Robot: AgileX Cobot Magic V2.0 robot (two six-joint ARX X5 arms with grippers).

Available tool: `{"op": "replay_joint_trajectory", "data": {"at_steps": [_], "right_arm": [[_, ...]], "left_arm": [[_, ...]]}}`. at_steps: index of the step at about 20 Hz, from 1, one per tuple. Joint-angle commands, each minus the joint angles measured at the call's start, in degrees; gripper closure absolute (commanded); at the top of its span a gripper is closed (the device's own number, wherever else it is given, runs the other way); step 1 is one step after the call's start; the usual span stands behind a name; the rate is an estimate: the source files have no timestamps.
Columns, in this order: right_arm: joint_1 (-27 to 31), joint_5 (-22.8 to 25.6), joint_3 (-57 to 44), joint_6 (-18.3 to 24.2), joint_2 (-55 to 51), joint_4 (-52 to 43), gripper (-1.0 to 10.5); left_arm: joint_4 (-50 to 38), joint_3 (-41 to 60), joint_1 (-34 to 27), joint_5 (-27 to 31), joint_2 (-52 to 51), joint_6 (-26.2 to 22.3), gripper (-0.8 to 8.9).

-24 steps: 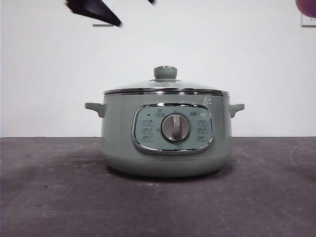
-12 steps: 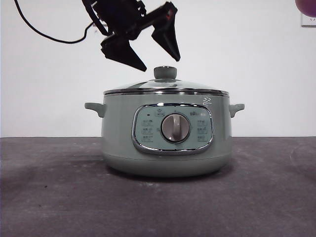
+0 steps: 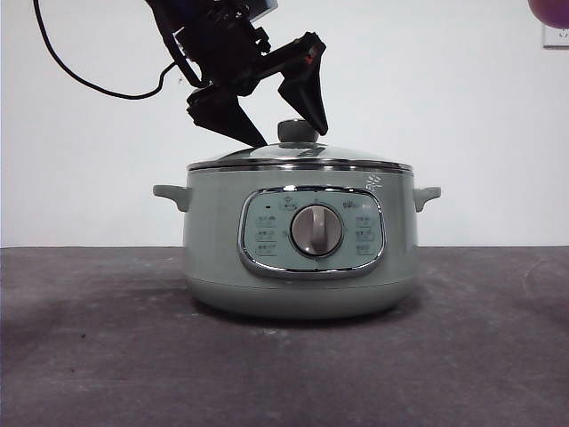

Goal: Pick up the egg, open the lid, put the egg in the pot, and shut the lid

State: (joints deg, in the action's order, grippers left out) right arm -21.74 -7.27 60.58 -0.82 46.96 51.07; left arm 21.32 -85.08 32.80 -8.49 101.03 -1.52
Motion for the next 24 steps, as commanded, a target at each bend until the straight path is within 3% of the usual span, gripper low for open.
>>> {"op": "replay_joint_trajectory", "data": {"at_steps": [1,4,7,15,24], "right_arm": [[-0.1,0.2,-0.4,0.3,-0.1,-0.5,9.6],[0.0,0.2,-0.4,0.3,-0.1,-0.5,9.6],[0.0,0.2,-0.4,0.3,-0.1,-0.5,9.6],[0.0,0.2,-0.4,0.3,-0.1,-0.5,9.6],[0.0,0.1,-0.4,0.3,-0.1,-1.6,9.6]], "left_arm": [[-0.3,-0.2,0.3,-0.6,0.4,0.0,6.49],[-0.3,-0.2,0.3,-0.7,0.4,0.0,7.01],[-0.3,-0.2,0.3,-0.8,0.4,0.0,8.25],[-0.1,-0.5,0.1,-1.0,-0.5,0.0,8.21],[0.7,-0.5,0.0,-0.5,-11.7,0.0,8.21]]}}
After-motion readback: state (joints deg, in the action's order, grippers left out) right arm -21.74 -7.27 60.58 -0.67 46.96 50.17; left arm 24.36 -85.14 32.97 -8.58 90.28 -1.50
